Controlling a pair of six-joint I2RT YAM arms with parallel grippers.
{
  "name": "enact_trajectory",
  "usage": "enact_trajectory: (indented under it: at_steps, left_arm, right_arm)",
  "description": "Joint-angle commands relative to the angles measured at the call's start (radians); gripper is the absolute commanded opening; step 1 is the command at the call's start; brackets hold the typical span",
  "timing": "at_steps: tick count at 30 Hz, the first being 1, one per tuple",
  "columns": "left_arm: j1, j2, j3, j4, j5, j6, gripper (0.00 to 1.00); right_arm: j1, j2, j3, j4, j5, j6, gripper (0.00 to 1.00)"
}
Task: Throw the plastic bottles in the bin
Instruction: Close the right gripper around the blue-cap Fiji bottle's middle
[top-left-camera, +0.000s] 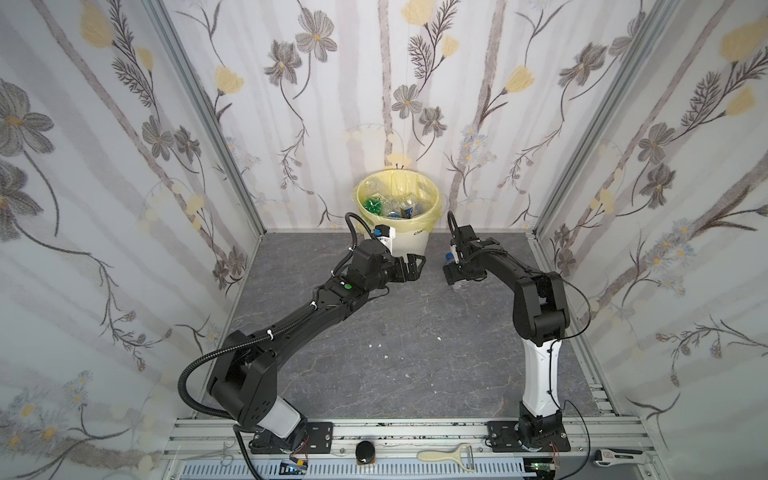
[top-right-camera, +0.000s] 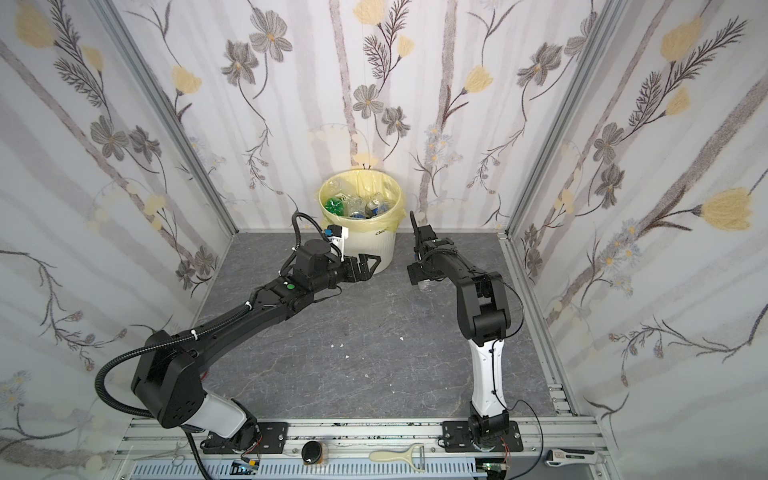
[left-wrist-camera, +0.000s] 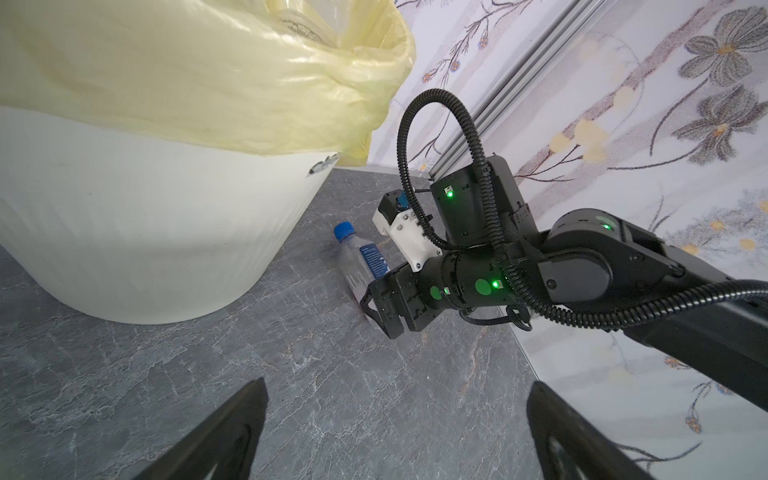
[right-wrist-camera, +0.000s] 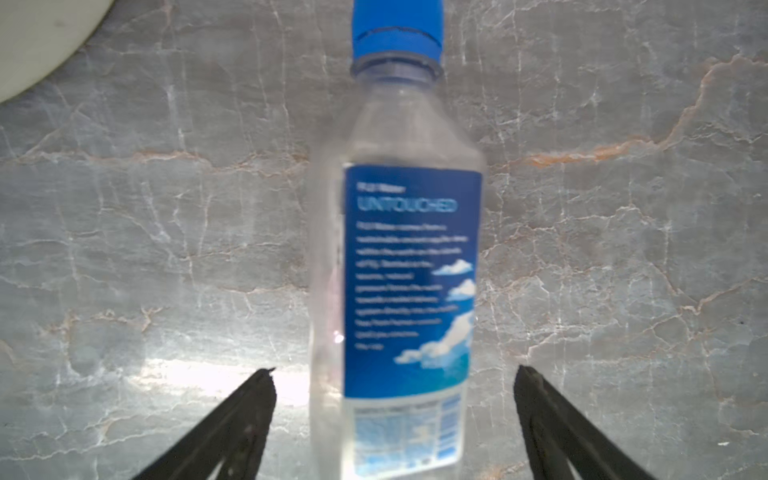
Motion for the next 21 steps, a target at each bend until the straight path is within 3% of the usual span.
enact_trajectory:
  at_steps: [1,8,21]
  left_arm:
    - [0.001,-0.010,-0.003,0.031,-0.003,0.001,1.00]
    - [0.000,-0.013,-0.006,0.031,-0.005,0.004,1.00]
    - [-0.006,0.002,-0.012,0.031,0.012,-0.007,1.00]
  right_arm:
    - [0.005,0.018,0.029,0.025,-0.012,0.046,0.90]
    - [0.004,0.049,0.055,0.025,-0.006,0.053,0.87]
    - [0.002,0.073,0.058,0.032,-0.009,0.059,0.72]
